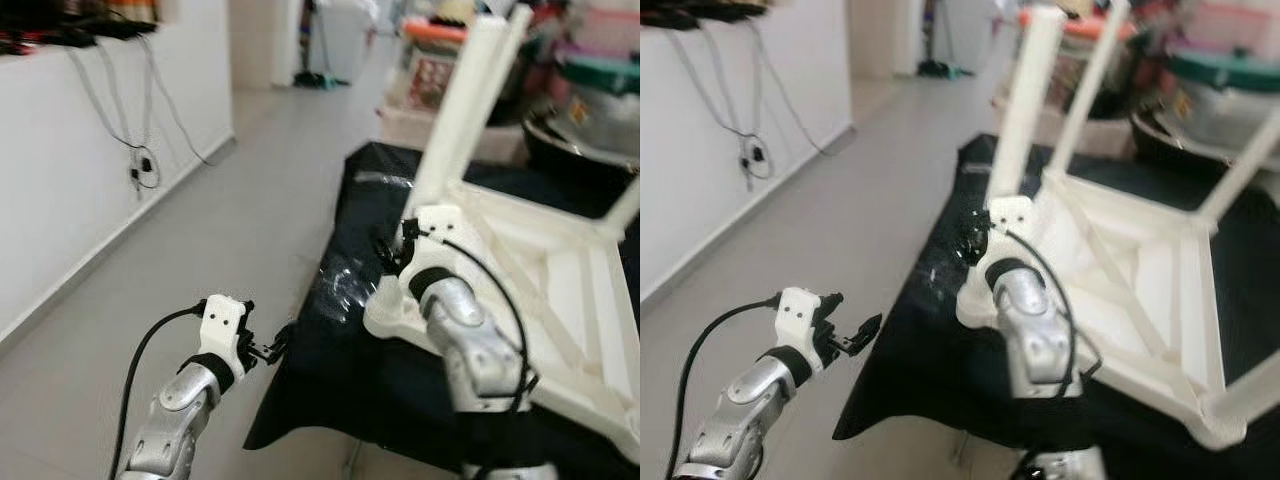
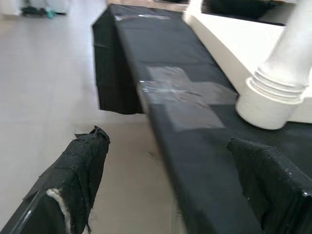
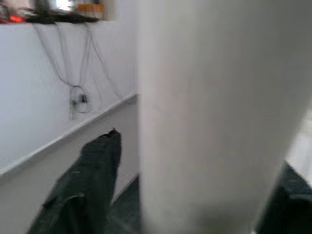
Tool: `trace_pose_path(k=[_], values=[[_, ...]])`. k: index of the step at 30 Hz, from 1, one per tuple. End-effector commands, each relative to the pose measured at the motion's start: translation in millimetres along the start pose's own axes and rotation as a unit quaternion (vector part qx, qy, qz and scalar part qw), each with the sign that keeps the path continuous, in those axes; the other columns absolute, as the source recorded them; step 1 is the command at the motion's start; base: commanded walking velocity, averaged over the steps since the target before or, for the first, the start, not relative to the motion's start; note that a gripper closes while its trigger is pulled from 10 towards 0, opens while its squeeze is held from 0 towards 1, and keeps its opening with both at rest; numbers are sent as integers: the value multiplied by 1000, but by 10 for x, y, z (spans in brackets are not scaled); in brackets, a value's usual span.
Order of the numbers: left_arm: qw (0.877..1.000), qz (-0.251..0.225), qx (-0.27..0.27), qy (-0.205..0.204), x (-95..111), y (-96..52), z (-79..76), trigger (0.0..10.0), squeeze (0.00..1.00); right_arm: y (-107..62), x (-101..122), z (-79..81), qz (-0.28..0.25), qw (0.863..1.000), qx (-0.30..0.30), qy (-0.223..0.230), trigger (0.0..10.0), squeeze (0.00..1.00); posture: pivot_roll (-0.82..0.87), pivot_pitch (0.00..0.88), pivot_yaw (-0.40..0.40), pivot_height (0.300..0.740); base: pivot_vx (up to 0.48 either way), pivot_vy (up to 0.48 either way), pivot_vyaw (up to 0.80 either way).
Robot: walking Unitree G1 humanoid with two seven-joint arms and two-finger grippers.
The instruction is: Building children table
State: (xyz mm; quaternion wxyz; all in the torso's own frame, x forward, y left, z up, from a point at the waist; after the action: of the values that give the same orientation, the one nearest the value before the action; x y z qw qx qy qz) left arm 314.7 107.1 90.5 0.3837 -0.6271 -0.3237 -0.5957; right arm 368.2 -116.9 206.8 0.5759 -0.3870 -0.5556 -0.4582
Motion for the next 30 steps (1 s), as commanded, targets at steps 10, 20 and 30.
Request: trace_pose_path(k=[10, 20, 30], values=[[1000, 4, -2, -2, -23, 2, -6, 10000, 0, 198, 262, 312, -11, 952, 306, -7, 4706, 0, 14, 0, -97, 740, 0, 0, 0], [1000, 7, 4, -1, -47, -50, 9, 10000, 0, 131, -464, -1154, 101, 926, -361, 47, 0, 0, 18, 0, -101, 740, 0, 0, 0], [1000, 11, -6, -1, -47, -52, -9, 10000, 0, -376, -781, -733, 108, 927, -358, 18, 10000, 0, -10, 0, -72, 740, 0, 0, 0]])
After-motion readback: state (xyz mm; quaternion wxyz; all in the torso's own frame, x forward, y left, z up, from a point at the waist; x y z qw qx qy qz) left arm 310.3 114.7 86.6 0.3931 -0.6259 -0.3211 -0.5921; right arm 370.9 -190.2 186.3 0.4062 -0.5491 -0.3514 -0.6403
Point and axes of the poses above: a point about 5 cm out from each wrist's last joint towards the gripper, its own y axis pointing out of the wrist towards the gripper, its own x axis along the axis of the wrist's last joint, z = x × y, the point moved 4 cm from there along y, pointing out of the wrist towards the gripper, and after that the axes turned 5 degrees about y, right-handed, at the moved point
